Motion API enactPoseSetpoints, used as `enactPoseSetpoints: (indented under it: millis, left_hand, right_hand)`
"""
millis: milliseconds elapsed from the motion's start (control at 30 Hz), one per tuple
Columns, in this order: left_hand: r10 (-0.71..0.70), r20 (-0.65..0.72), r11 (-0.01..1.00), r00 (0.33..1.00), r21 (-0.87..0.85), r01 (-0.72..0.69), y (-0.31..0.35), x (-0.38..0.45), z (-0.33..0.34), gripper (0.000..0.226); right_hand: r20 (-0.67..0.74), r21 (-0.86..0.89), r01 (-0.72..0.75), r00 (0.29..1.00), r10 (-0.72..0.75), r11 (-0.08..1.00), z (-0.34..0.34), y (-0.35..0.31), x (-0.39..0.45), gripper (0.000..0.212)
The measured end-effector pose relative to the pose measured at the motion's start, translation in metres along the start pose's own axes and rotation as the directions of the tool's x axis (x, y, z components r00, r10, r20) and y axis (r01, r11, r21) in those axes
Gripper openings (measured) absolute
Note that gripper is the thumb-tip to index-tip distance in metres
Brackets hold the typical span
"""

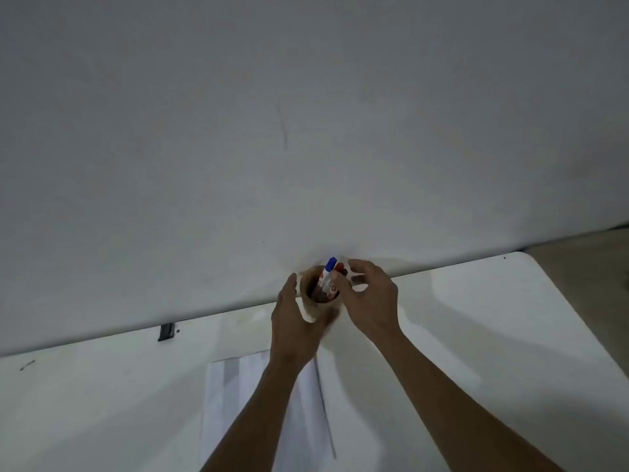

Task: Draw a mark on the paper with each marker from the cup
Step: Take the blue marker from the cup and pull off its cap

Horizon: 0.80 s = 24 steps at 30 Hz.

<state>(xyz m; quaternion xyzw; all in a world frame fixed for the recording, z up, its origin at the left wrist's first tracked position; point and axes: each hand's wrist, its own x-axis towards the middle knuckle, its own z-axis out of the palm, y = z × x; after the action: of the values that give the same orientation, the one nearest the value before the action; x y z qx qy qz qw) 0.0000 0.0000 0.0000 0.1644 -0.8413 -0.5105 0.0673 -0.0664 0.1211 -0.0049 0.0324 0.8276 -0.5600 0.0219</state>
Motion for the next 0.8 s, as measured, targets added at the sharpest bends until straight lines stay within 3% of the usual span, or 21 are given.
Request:
enactPoseSetpoints:
  millis: [233,533,800]
  left_hand:
    - [-0.030,0.003,0.994,1.000,-0.103,0.030,-0.020,0.012,0.010,0.070]
    - [0.002,0.001,0.994,1.000,-0.109,-0.002,-0.020,0.012,0.010,0.067]
    - [0.026,0.025,0.997,0.999,-0.078,-0.024,-0.025,0.012,0.008,0.067]
  right_hand:
    - [-0.044,-0.077,0.040,0.998,-0.043,0.996,0.019,-0.001,0.013,0.033]
    - [-0.104,-0.105,0.147,0.982,-0.158,0.984,0.020,-0.006,0.013,0.016]
    - [-0.164,0.131,0.156,0.977,-0.134,0.979,-0.012,-0.053,0.004,0.009]
